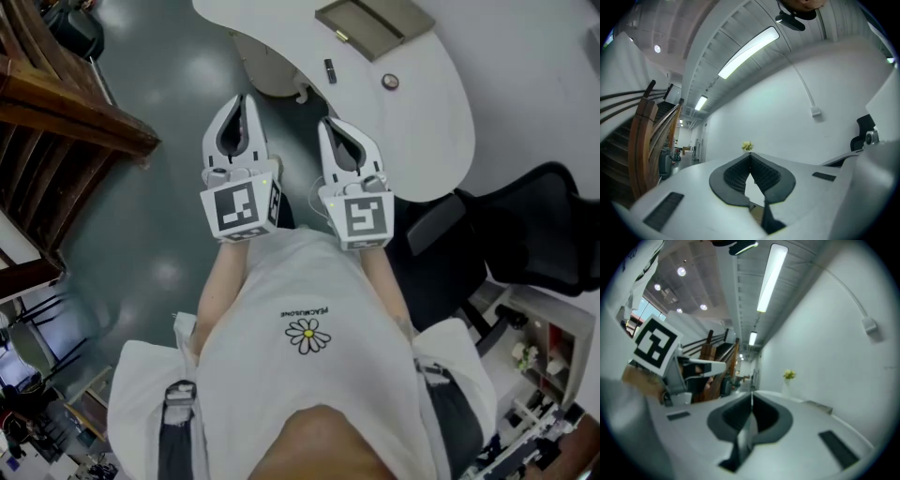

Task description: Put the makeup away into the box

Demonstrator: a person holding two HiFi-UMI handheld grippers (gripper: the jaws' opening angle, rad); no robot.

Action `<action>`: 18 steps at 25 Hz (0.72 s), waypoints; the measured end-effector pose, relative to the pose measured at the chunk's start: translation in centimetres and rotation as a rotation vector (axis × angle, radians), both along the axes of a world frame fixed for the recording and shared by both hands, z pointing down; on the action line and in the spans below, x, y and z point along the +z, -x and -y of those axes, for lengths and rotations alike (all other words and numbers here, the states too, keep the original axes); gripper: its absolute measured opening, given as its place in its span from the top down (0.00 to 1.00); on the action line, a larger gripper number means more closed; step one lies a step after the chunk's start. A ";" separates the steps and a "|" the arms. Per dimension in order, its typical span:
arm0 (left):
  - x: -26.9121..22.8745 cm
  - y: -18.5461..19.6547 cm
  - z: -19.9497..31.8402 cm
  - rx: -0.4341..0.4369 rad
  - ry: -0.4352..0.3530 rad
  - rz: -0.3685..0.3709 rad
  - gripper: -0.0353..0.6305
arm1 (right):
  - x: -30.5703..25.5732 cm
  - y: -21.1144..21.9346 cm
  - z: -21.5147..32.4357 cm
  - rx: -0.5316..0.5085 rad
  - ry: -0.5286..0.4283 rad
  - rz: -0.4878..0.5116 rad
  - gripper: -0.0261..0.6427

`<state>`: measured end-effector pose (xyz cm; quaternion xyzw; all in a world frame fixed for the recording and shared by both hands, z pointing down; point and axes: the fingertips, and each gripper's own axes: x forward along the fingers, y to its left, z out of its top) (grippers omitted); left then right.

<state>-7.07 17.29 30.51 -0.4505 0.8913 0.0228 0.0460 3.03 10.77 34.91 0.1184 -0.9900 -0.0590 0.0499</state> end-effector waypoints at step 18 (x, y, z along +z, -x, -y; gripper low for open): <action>0.0 13.1 12.3 0.239 -0.020 -0.003 0.92 | 0.1 12.4 10.9 0.229 0.014 -0.021 0.92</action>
